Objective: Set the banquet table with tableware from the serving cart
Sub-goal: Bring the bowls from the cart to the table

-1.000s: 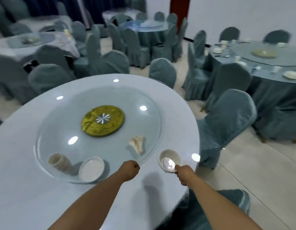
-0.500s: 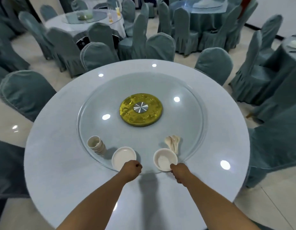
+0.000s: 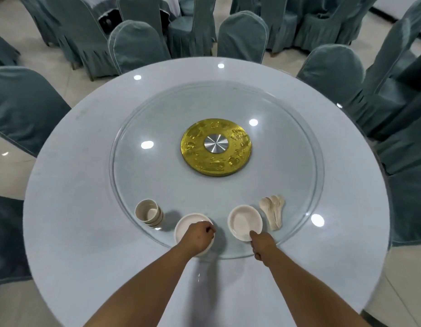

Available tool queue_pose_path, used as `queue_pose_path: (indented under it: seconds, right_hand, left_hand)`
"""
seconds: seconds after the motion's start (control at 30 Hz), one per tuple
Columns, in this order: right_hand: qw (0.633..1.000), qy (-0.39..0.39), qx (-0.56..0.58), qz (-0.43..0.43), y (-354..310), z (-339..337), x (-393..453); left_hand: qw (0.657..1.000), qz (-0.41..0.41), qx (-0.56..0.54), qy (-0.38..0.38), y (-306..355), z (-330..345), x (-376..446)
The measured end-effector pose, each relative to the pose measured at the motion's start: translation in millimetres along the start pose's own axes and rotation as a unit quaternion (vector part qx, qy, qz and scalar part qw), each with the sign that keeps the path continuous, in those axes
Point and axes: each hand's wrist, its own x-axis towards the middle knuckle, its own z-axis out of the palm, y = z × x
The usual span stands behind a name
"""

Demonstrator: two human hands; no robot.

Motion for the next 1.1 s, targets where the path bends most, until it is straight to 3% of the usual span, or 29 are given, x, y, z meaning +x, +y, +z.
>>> queue_pose_path:
  seconds: [0.17, 0.57, 0.93, 1.1]
  right_hand:
    - [0.999, -0.039, 0.001, 0.03, 0.9, -10.3, -11.5]
    - [1.0, -0.007, 0.016, -0.007, 52.6, -88.3, -70.3]
    - [0.977, 0.142, 0.157, -0.003, 276.0, -242.6, -192.7]
    - [0.948, 0.226, 0.224, 0.014, 388.4, -293.2, -261.3]
  left_hand:
    - [0.998, 0.041, 0.045, -0.033, 14.9, 1.1, 4.3]
    - [0.993, 0.072, 0.084, -0.039, 82.7, 45.1, -28.6]
    - [0.959, 0.197, 0.16, -0.122, 176.1, 206.7, -165.3]
    - [0.891, 0.307, 0.272, -0.194, 211.1, 304.1, -249.0]
